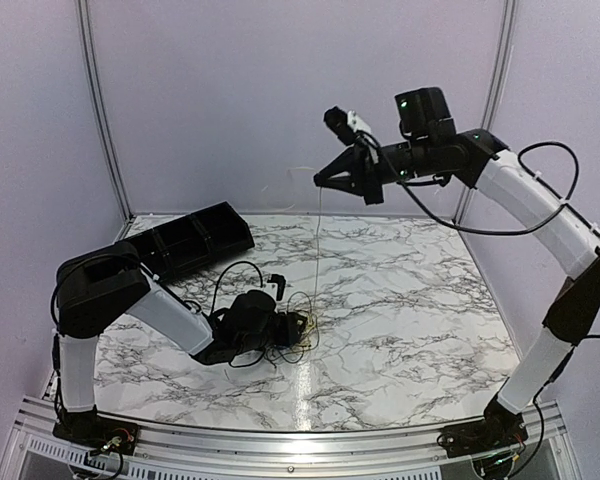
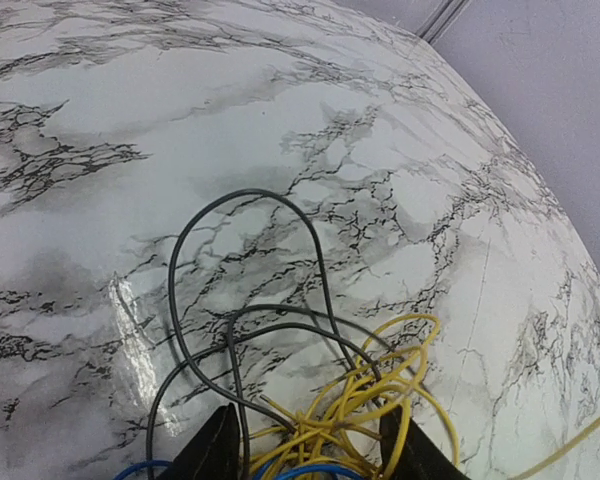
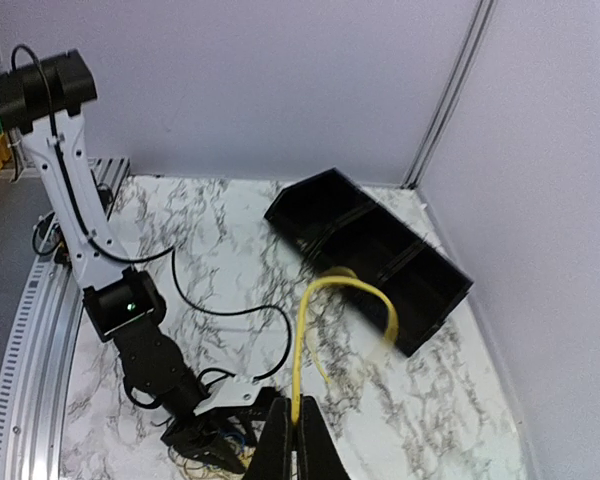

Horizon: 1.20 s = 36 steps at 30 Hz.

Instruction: Untangle the cables

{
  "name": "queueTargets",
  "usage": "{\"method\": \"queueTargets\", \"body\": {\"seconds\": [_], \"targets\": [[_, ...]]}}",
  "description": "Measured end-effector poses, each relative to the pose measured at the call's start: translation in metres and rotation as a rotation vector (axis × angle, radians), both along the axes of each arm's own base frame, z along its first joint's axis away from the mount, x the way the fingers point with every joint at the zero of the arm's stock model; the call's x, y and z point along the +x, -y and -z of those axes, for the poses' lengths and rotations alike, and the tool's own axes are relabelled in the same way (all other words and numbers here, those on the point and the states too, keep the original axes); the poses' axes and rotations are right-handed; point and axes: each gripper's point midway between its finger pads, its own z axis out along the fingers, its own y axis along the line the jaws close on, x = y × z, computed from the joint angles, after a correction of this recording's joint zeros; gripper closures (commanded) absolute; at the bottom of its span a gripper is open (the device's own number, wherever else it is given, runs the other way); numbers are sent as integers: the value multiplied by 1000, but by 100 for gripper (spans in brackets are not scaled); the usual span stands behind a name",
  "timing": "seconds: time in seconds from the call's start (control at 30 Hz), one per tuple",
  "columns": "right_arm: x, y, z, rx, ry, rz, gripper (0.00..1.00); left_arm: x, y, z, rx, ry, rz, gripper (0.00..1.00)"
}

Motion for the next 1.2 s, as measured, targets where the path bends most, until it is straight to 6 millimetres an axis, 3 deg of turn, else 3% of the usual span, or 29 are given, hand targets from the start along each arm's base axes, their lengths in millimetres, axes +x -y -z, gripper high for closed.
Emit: {"method": "queueTargets", "body": {"seconds": [0.17,0.43,0.53,0.67,0.77,0.83,0.93,1.03,1.13,1.2], "targets": [[1,29,-65,108,106,26,100,-2,5,0,-30,-11,18,53],[-26,50,-102,163,173,18,100,-3,7,1,-39,-11,26,54],[-36,67,-121,196,206,27,100,-4,8,1,-46,-11,32,54],[-43,98,-167,262,302,73,100,-5,7,1,-55,-7,35,53],[-61,120,-201,308,389,98,100,-6,7,1,-60,-4,36,53],[-76,129,-212,327,427,99,100,-6,6,1,-63,-3,36,52],[-95,137,-221,345,462,92,100,-6,6,1,-67,-3,36,50],[-98,139,-216,343,457,93,100,-6,7,0,-73,-2,36,49],[-89,136,-196,323,421,104,100,-7,7,0,-74,-1,39,46],[-75,131,-169,293,365,119,100,-8,7,-1,-74,2,44,43]]}}
